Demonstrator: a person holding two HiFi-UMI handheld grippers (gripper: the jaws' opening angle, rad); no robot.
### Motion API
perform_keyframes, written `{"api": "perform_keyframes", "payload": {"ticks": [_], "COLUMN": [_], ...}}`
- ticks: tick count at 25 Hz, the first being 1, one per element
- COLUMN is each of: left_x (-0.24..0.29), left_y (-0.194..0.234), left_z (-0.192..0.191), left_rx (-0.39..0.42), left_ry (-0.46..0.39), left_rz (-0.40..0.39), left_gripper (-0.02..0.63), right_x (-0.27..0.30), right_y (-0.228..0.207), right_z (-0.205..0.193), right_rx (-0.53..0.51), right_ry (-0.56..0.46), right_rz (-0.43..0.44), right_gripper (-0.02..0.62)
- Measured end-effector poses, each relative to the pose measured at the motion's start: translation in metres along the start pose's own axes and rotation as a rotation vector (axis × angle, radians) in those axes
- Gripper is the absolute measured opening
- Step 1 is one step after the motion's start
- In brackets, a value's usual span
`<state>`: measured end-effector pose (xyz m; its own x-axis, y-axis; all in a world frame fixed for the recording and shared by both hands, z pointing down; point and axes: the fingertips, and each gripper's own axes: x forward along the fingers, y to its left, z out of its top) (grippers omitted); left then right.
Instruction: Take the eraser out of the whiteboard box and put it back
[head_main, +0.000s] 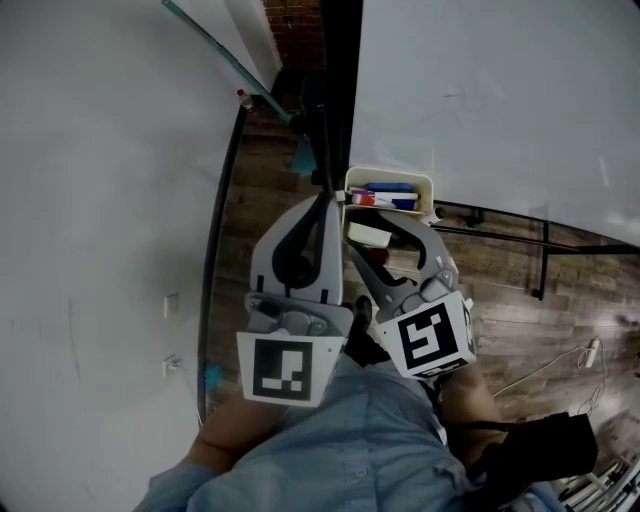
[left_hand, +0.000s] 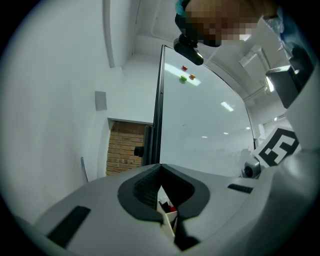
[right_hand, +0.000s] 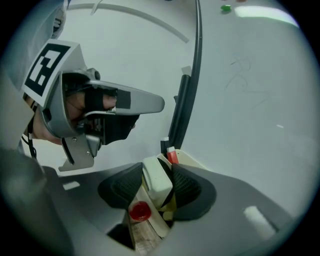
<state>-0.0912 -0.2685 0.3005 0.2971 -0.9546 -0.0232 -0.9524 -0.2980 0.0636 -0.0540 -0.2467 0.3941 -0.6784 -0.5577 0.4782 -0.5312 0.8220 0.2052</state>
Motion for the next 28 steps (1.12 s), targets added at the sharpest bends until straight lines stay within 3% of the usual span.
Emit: {"api": "perform_keyframes", "payload": {"ticks": [5, 13, 23, 28], "left_x": [-0.001, -0.012, -0.04, -0.055], "left_y": [0.0, -0.007, -0.035, -0.045], "left_z": [0.004, 0.018, 0.053, 0.068], "left_rx": [0.003, 0.029, 0.085, 0.109], "left_ry": [-0.01, -0.036, -0.121, -0.164], "left_rz": [-0.001, 0.001, 0.004, 0.013], "left_gripper": [0.005, 0.005, 0.005, 0.005], "right_x": [0.002, -0.02, -0.088, -0.124], "right_y": [0.0, -0.009, -0.017, -0.024], "right_z": [-0.001, 0.015, 0.058, 0.078], "right_rx": [-0.02, 0.074, 0.165, 0.161], "right_ry": [0.009, -0.075, -0.303, -0.401], "right_rz": [-0.012, -0.024, -0.051, -0.106], "right_gripper": [0.163, 0.143, 0.137, 0.136]}}
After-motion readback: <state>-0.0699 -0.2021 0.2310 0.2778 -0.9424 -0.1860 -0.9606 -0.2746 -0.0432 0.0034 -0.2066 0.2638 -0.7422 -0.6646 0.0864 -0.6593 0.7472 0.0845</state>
